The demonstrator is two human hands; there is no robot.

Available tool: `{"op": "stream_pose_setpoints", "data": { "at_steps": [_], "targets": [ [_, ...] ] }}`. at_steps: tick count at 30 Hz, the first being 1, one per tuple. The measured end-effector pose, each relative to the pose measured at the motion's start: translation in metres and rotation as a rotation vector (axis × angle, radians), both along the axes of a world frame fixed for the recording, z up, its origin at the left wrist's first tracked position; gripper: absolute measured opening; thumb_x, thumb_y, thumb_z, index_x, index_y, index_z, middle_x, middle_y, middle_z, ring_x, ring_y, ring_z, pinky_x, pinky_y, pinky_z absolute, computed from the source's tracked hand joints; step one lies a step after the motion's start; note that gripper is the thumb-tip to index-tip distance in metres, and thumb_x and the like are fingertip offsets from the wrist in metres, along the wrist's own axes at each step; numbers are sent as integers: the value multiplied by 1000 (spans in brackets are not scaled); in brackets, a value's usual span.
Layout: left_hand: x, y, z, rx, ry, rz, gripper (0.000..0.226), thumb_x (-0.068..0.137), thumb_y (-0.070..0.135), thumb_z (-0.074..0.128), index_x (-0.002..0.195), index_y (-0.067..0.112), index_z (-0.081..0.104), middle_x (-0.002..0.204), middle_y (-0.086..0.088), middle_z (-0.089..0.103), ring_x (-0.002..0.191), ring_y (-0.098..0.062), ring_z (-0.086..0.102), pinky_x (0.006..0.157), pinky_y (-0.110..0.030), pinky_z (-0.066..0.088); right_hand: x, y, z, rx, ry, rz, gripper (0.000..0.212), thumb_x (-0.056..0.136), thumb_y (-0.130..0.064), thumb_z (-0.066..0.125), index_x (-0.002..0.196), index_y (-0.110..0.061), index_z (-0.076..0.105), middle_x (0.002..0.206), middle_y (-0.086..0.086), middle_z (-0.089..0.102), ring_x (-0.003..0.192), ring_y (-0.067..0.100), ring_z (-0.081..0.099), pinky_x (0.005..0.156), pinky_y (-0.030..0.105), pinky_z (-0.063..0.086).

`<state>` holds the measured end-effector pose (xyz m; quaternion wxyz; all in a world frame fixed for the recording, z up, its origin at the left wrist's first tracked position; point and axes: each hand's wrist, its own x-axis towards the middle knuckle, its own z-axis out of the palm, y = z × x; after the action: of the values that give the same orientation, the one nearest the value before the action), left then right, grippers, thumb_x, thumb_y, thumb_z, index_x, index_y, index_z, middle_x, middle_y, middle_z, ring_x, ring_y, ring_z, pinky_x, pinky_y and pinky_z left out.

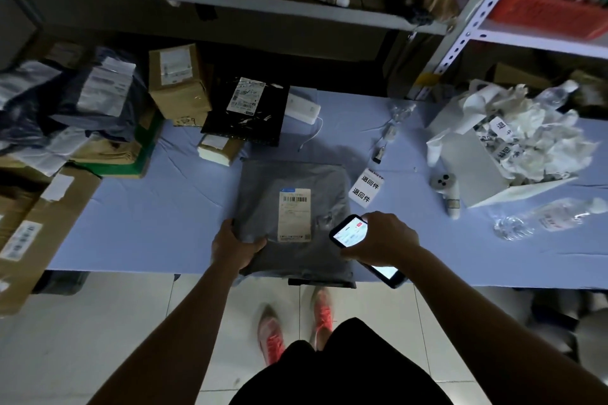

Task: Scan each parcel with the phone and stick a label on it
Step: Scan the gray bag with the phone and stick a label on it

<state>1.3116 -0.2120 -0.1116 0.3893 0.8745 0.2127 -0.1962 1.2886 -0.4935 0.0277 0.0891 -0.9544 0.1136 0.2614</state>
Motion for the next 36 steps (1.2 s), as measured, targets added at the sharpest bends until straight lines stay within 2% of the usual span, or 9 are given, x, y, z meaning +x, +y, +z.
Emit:
{"op": "stream_pose_setpoints", "data": {
  "at_steps": [8, 13, 18, 20, 22, 27, 31, 34, 36],
  "targets": [
    [-1, -4, 16, 171, -31, -11, 109, 62, 57, 88, 148, 20, 33, 136, -17, 47, 127, -39, 47, 100, -53, 45, -2, -34, -21, 124, -162, -67, 90, 57, -61, 83, 138, -37, 52, 129, -10, 64, 116, 18, 58, 74, 33, 41],
    [13, -46, 40, 440, -283, -93, 67, 75, 45, 76, 128, 12, 51, 123, -16, 50, 116, -36, 48, 91, -49, 45, 12, -81, -55, 177, -163, -148, 100, 58, -55, 86, 147, -31, 47, 132, -3, 62, 120, 21, 56, 83, 37, 49],
    [46, -137, 53, 74, -393, -270, 37, 78, 15, 78, 111, 5, 66, 113, -16, 63, 109, -35, 57, 93, -46, 47, 25, -133, -95, 172, -128, -204, 97, 55, -53, 86, 142, -27, 52, 108, -4, 46, 99, 18, 52, 73, 33, 50],
    [62, -176, 53, 15, -393, -366, 29, 77, 14, 79, 101, 2, 70, 104, -17, 65, 102, -35, 59, 89, -43, 48, 31, -149, -110, 165, -120, -203, 98, 56, -53, 87, 143, -27, 51, 109, -4, 45, 102, 20, 53, 73, 34, 52],
    [79, -213, 49, -27, -335, -413, 31, 80, 19, 78, 106, 5, 70, 106, -13, 66, 102, -31, 60, 89, -40, 49, 37, -165, -122, 165, -118, -197, 97, 57, -52, 87, 143, -28, 50, 111, -2, 46, 105, 22, 53, 74, 36, 54],
    [106, -267, 32, 140, -261, -467, 46, 83, 34, 74, 123, 16, 63, 121, -9, 61, 114, -30, 52, 96, -40, 39, 49, -186, -139, 178, -130, -172, 93, 59, -51, 88, 140, -30, 49, 118, 2, 49, 111, 26, 51, 81, 43, 56],
    [113, -275, 23, 318, -172, -330, 29, 81, 37, 76, 97, 14, 66, 129, -5, 52, 119, -28, 44, 99, -42, 35, 52, -191, -147, 196, -163, -171, 88, 60, -51, 86, 138, -35, 47, 116, -1, 49, 110, 25, 50, 83, 42, 52],
    [112, -276, 23, 254, -169, -300, 19, 81, 33, 78, 84, 17, 69, 118, -4, 57, 112, -28, 48, 97, -40, 39, 56, -193, -149, 97, -188, -114, 88, 60, -55, 85, 137, -36, 47, 120, -3, 53, 112, 24, 45, 84, 40, 45],
    [114, -277, 27, 24, -175, -212, 15, 83, 28, 79, 87, 16, 72, 94, 0, 64, 98, -24, 61, 85, -28, 50, 59, -193, -148, 40, -180, -70, 89, 61, -60, 83, 137, -32, 46, 124, -1, 54, 115, 25, 42, 88, 41, 44]
  ]
}}
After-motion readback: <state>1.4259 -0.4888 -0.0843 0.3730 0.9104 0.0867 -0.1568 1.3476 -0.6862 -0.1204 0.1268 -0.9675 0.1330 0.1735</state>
